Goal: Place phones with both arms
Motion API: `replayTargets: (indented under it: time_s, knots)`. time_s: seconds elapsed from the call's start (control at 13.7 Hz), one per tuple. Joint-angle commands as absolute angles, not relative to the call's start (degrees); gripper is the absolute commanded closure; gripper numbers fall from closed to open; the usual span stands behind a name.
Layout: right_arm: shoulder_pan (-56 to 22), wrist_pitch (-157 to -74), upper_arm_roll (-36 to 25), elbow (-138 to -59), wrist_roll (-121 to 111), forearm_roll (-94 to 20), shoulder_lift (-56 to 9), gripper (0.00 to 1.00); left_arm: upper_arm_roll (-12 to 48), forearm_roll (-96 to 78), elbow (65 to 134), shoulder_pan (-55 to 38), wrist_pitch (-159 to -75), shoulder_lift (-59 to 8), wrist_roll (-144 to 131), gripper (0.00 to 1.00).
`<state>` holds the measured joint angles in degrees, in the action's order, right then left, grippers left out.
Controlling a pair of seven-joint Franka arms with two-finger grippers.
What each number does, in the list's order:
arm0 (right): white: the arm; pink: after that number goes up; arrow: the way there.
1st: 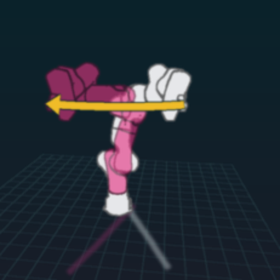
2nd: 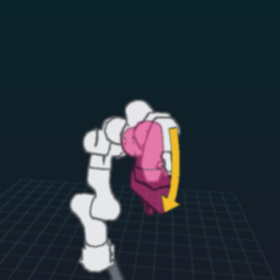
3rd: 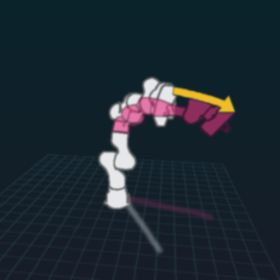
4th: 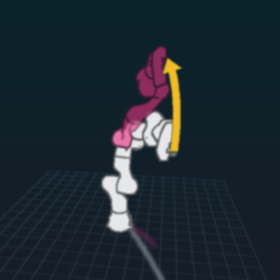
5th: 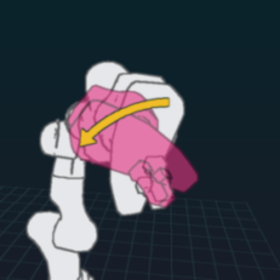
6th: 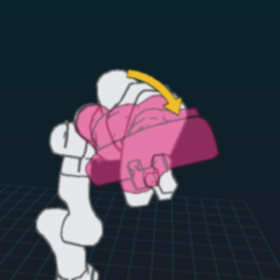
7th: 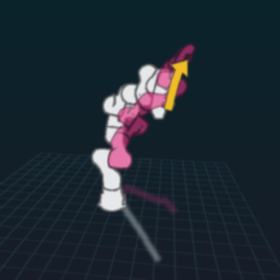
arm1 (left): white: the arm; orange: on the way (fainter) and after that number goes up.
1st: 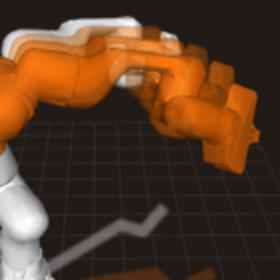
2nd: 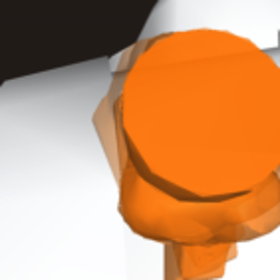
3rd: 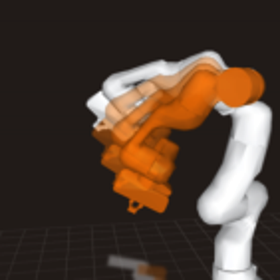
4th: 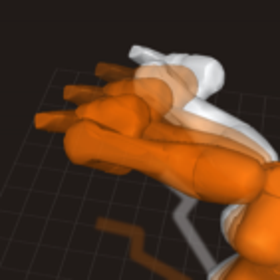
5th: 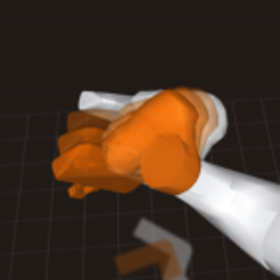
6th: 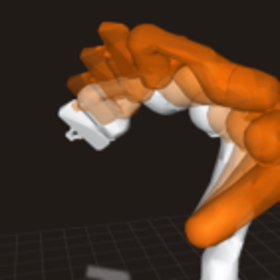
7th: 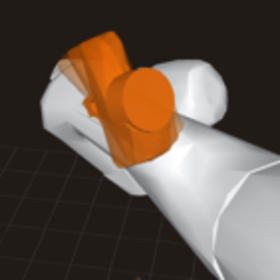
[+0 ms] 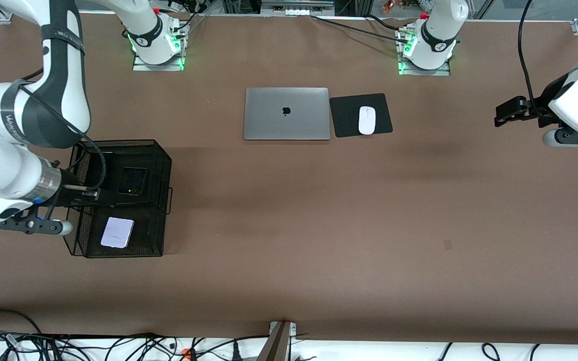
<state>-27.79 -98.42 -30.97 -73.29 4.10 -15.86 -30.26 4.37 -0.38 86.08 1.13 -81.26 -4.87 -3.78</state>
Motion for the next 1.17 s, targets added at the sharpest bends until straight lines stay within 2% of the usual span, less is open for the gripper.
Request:
replayTargets:
  time_s: [0.0, 0.15, 0.22, 0.36, 0.51, 0.8, 0.95, 1.09]
  knots:
    - [-26.5, -98.0, -30.7, -70.8, 4.8, -17.1, -31.1, 0.0, 4.3, -1.5, 87.4, 1.2, -81.9, -3.7, -3.3, 0.0]
    - [-25.1, -97.5, -30.0, -70.8, 4.8, -17.3, -30.7, 0.0, 4.3, -1.5, 87.4, 1.2, -81.9, -3.7, -3.3, 0.0]
    - [-22.8, -96.9, -27.7, -70.9, 4.8, -17.1, -30.1, 0.0, 4.3, -1.5, 87.4, 1.2, -81.9, -3.7, -3.3, 0.0]
    - [-16.3, -95.5, -18.0, -71.7, 5.4, -11.7, -26.4, 0.01, 4.3, -1.5, 87.4, 1.2, -81.9, -3.7, -3.3, 0.0]
    - [-11.4, -94.8, -9.8, -75.8, 6.8, -5.1, -21.6, 0.01, 4.2, -1.5, 87.4, 1.2, -81.9, -3.7, -3.3, 0.0]
    - [-3.8, -100.2, -3.4, -82.2, 7.2, -2.1, -17.0, 0.02, 4.2, -1.5, 87.4, 1.3, -81.9, -3.7, -3.3, 0.0]
    - [1.1, -105.1, 2.2, -89.7, 7.6, 0.0, -12.5, 0.01, 4.2, -1.3, 87.4, 1.2, -81.9, -3.7, -3.3, 0.0]
    - [2.4, -108.3, 2.6, -96.0, 7.7, 0.1, -8.4, 0.01, 4.2, -1.3, 87.4, 1.3, -81.9, -3.7, -3.3, 0.0]
